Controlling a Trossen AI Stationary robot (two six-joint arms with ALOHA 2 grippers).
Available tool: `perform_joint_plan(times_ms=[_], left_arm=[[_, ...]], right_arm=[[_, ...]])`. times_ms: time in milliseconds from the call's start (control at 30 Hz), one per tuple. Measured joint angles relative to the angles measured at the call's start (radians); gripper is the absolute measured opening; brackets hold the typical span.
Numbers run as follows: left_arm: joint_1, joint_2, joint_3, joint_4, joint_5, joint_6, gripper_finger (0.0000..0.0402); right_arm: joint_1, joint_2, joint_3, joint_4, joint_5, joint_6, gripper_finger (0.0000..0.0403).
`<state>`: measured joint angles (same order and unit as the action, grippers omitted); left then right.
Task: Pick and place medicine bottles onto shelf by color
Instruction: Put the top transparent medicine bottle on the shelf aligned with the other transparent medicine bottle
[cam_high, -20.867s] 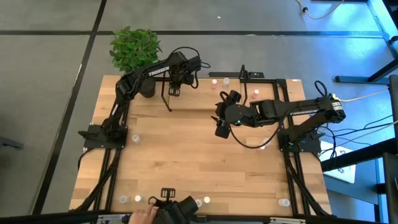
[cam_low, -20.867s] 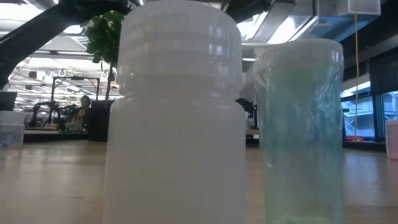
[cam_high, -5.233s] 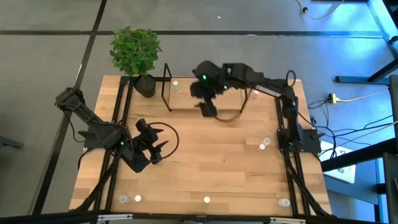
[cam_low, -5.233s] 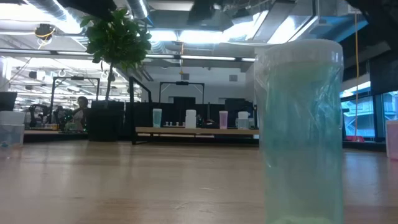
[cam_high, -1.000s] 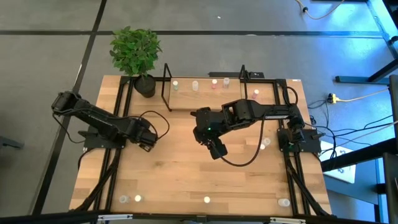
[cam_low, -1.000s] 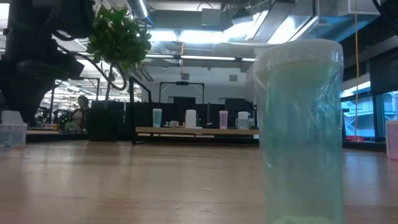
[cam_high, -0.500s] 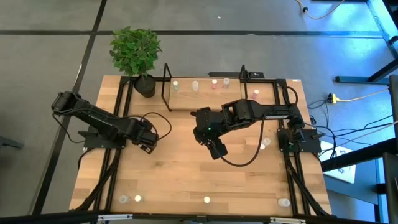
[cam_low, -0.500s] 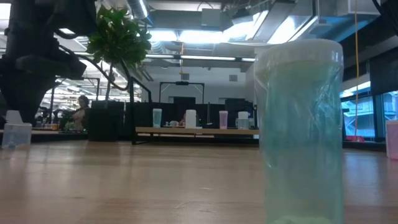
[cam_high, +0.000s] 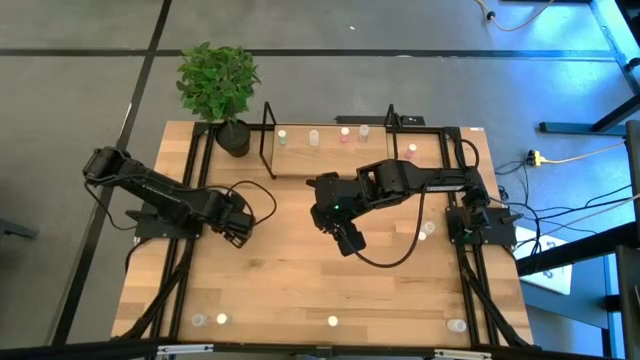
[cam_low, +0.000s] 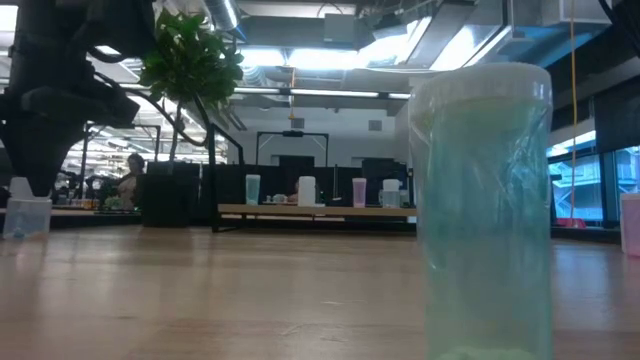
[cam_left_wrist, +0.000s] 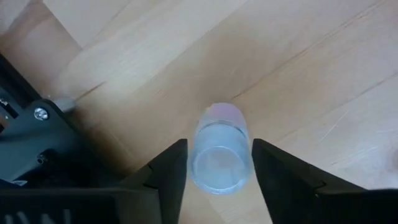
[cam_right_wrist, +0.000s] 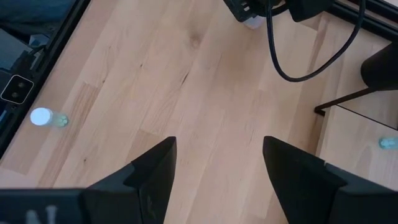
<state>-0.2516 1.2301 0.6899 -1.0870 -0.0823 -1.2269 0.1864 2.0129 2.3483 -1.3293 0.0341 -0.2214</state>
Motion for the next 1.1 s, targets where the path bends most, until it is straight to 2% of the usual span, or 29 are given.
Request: perform_joint_plan(times_ms=[233, 400, 533, 800, 1100], left_arm=[[0.0, 0.0, 0.0, 0.0, 0.006, 0.0, 0.0124], [0.0, 0.0, 0.0, 0.036, 0.018, 0.031, 0.0123], [0.0, 0.001, 0.026, 0.091, 0.04, 0.058, 0.0123], [0.004, 0.035, 0.154, 0.134, -0.056, 0.169, 0.0122], [0.069, 0.243, 0.356, 0.136, -0.07, 0.448, 0.0122]], right_arm=[[0.0, 0.0, 0.0, 0.0, 0.0, 0.004, 0.0241], [0.008, 0.0, 0.0, -0.015, 0.01, 0.009, 0.0241], [0.011, -0.006, 0.002, -0.083, 0.076, 0.033, 0.0241], [0.0, -0.106, 0.004, -0.082, 0.097, 0.063, 0.0241], [-0.006, -0.202, 0.006, -0.089, 0.103, 0.186, 0.0241]])
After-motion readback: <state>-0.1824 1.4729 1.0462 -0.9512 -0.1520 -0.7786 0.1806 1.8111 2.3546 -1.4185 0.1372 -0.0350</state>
